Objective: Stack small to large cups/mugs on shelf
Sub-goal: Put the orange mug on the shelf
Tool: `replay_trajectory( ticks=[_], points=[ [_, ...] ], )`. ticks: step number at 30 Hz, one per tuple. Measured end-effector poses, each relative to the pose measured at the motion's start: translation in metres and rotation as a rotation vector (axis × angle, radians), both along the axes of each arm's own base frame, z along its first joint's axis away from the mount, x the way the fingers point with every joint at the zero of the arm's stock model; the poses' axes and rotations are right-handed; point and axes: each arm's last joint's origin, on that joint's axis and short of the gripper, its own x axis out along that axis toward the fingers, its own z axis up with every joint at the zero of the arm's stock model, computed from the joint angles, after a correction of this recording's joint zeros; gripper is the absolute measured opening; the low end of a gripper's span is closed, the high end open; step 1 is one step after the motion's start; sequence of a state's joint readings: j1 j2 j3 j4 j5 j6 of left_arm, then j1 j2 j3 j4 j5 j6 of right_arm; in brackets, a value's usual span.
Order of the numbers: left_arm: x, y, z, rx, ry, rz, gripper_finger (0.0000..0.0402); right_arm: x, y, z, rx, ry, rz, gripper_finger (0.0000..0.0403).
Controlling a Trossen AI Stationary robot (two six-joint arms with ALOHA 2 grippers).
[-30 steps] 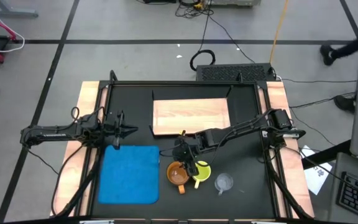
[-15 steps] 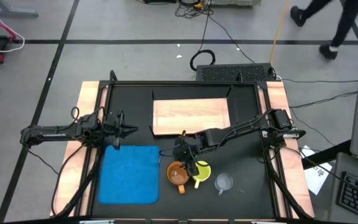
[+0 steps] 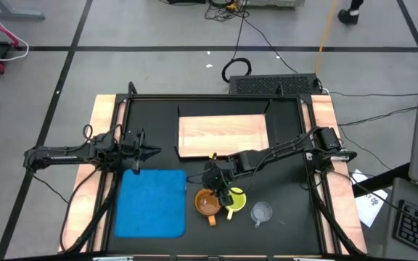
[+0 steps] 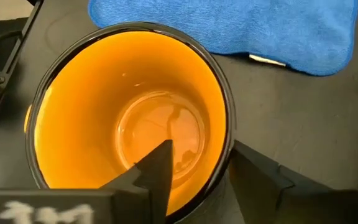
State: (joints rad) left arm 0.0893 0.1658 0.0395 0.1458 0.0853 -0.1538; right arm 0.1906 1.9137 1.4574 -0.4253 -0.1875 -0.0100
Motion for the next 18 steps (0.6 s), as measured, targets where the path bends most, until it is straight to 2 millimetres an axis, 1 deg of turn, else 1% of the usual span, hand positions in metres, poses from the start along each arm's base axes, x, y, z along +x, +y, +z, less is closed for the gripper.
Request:
replay_trajectory(
  ticks=[8, 11, 18],
  points=[
    [0.0000, 0.0000, 0.0000, -0.005, 0.000, 0.000, 0.0033, 0.0018, 0.0004, 0.0013, -0.017, -0.036, 0.035, 0.0043],
    [0.0000, 0.0000, 0.0000, -0.007, 0.000, 0.000, 0.0033, 0.0022, 0.0012, 0.0026, 0.009, -0.040, 0.034, 0.0015],
    [0.0000, 0.0000, 0.0000, -0.007, 0.000, 0.000, 0.0033, 0.0031, 0.0003, 0.0032, 0.069, -0.028, 0.012, 0.0010]
  ],
)
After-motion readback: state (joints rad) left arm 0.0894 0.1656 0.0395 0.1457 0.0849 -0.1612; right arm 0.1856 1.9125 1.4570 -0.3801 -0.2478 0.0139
